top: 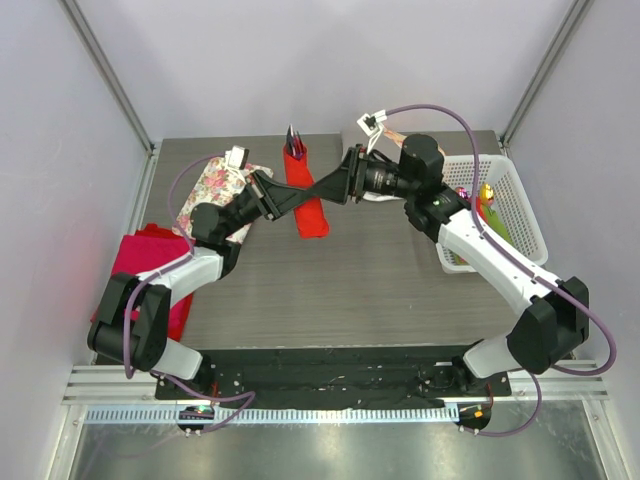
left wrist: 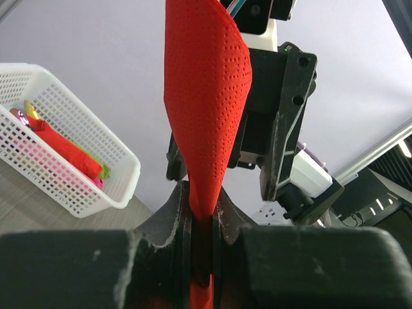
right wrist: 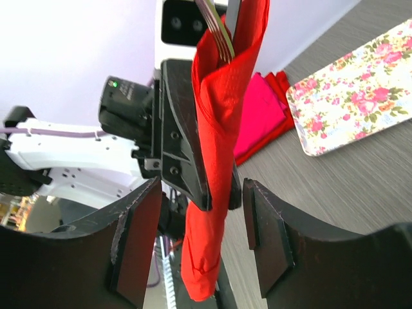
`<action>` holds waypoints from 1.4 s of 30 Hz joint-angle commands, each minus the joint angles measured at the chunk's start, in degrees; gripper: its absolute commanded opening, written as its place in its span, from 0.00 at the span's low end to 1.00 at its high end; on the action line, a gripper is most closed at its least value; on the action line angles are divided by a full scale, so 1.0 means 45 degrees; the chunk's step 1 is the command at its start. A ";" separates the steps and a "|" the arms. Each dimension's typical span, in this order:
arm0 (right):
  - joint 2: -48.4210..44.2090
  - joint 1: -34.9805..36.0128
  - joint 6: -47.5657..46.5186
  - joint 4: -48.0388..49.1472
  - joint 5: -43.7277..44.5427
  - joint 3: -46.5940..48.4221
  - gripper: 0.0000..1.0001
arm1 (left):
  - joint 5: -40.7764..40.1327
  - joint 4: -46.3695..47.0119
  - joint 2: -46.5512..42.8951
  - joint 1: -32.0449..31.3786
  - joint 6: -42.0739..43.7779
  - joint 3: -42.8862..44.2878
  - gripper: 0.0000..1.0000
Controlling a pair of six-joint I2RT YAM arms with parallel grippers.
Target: Place the utensils on the paper napkin and roll it up
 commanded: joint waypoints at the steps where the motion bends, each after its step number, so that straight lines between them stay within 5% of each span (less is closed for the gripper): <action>1: 0.0060 -0.0099 0.0981 0.1320 -0.0238 0.0480 0.61 | -0.0103 0.2233 -0.0128 -0.0060 0.0313 0.0506 0.00; 42: -0.0233 0.0429 0.1098 0.2042 -0.0687 -0.1357 0.44 | -0.1608 0.2955 0.0731 -0.0393 0.0059 0.0995 0.00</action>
